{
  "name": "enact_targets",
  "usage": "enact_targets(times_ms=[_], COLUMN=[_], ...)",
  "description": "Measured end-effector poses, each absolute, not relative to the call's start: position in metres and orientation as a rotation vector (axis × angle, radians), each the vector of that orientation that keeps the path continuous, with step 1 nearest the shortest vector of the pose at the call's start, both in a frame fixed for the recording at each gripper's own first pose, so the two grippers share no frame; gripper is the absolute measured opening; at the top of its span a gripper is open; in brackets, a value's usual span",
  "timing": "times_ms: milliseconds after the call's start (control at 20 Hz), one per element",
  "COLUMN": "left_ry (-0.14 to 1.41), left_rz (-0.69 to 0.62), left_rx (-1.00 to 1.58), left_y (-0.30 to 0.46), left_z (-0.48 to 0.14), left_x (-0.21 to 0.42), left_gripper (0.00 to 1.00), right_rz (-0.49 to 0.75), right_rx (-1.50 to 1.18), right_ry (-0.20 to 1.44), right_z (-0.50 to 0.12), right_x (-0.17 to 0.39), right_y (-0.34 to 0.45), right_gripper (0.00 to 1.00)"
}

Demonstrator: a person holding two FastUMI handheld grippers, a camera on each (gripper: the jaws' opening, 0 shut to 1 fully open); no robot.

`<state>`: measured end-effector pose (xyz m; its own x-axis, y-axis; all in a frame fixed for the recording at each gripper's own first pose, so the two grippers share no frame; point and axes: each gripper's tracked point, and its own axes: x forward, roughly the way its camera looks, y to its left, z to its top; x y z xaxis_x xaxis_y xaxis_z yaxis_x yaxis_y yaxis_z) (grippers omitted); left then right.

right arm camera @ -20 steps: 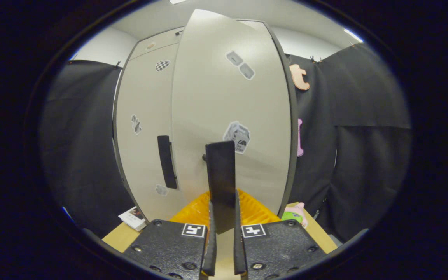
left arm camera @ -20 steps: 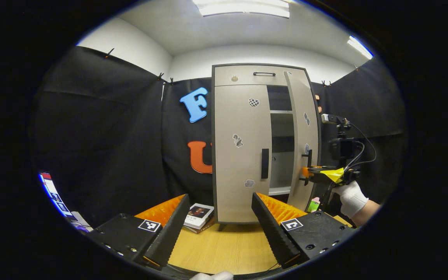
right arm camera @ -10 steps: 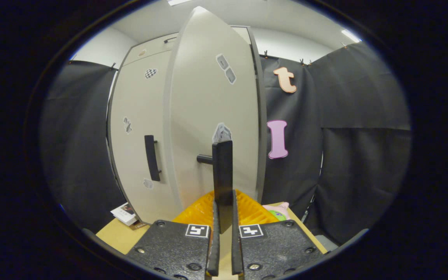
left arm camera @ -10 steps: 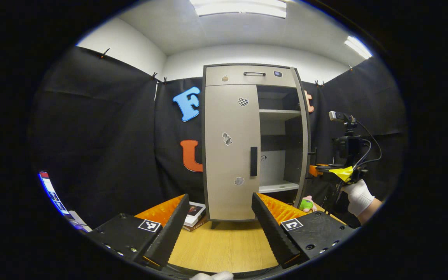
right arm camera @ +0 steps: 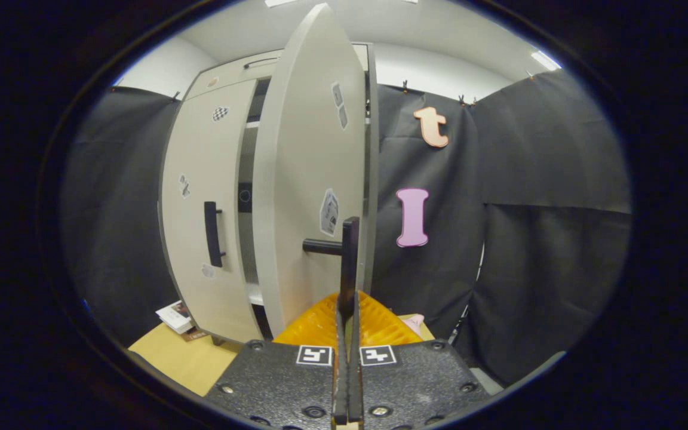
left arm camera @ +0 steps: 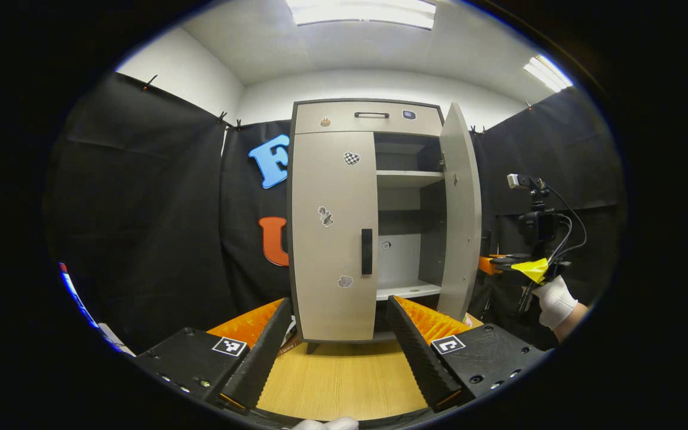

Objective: Open the right door of the double-door shoe cabinet with the right hand, and open the left door with the left hand.

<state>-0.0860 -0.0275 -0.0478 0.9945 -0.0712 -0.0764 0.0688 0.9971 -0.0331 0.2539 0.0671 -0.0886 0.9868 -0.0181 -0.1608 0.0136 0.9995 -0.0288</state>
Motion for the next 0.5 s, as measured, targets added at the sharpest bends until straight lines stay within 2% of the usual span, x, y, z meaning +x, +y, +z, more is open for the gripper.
enact_targets(times_ms=[300, 500], left_ry=[0.078, 0.08], left_rz=[-0.099, -0.11], left_rx=[-0.025, -0.018], left_y=[-0.053, -0.066], left_z=[-0.046, -0.045], left_x=[-0.08, -0.073], left_gripper=[0.96, 0.96], right_rz=[-0.051, -0.009], right_rx=[-0.016, 0.008], right_ry=[0.161, 0.162], right_z=[-0.089, -0.085], right_x=[0.253, 0.251], right_y=[0.056, 0.074], right_gripper=[0.04, 0.03])
